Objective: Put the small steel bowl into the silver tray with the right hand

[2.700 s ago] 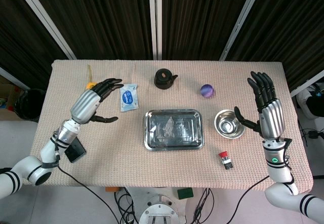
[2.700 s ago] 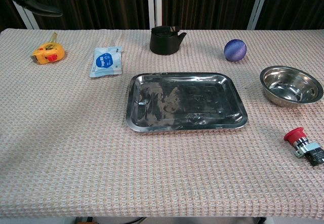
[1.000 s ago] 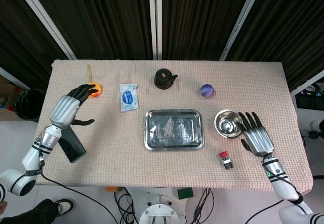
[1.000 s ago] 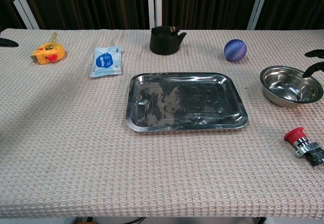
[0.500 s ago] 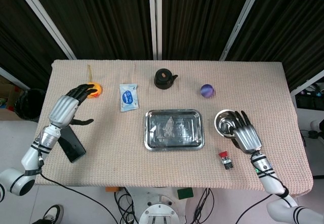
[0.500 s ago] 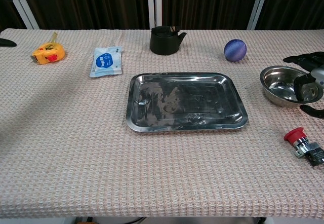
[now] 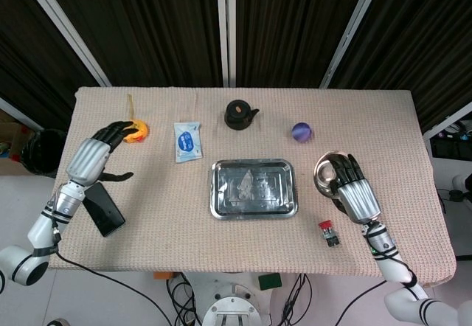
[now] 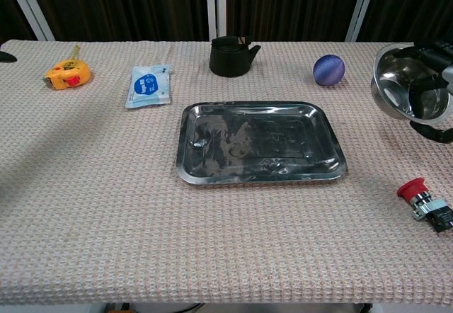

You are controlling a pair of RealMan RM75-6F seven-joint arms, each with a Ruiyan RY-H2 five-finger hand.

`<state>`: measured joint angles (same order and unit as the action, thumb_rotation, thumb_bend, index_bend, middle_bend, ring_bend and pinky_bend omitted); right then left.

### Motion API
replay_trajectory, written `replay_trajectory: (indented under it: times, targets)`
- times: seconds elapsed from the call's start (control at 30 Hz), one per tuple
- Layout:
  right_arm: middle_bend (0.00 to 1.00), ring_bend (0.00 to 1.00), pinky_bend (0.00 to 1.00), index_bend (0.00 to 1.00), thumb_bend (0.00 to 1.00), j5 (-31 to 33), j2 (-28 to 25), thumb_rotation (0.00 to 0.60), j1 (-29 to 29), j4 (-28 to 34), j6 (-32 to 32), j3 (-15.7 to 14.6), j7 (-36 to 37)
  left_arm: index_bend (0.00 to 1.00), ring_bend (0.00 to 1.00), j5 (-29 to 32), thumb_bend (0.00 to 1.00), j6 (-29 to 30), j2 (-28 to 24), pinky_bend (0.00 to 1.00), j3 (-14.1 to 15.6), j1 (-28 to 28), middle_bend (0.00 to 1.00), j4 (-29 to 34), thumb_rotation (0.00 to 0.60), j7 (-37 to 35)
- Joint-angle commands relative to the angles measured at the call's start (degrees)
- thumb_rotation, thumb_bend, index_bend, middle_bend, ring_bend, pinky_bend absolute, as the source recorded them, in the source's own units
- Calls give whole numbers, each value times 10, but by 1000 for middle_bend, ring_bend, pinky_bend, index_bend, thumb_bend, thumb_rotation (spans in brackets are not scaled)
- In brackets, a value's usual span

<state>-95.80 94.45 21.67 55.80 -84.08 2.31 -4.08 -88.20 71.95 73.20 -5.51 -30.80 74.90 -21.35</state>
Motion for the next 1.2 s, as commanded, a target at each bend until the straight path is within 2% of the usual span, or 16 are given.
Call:
replay_trajectory:
  times: [0.03,0.17,0.33,0.5,0.7,0.87,1.2]
  targets:
    - [71,0,0,870,486,-22,-5,600,24,32,-4,5,-1,171,92,2,59,2,-1,202,-1,2,108,-1,600,-2]
    - [73,0,0,874,486,-31,-8,600,61,93,36,12,-22,171,92,6,59,3,-3,202,-1,6,107,-5,600,-8]
    - [79,0,0,878,487,-20,2,600,103,150,118,16,-70,171,92,10,59,3,-7,202,-1,11,107,-11,600,-17]
    - [70,0,0,879,487,3,17,600,129,171,177,21,-96,171,92,12,59,4,-9,202,-2,14,108,-17,600,-25]
    - [70,0,0,860,487,29,31,600,142,173,210,27,-107,170,92,14,60,4,-8,202,-1,17,108,-28,600,-37]
    - [64,0,0,759,473,48,34,600,149,175,233,27,-107,174,92,15,60,2,-4,202,0,19,108,-39,600,-46]
    - [33,0,0,423,359,72,27,600,155,187,251,26,-128,173,92,15,59,2,1,202,2,22,107,-50,600,-52]
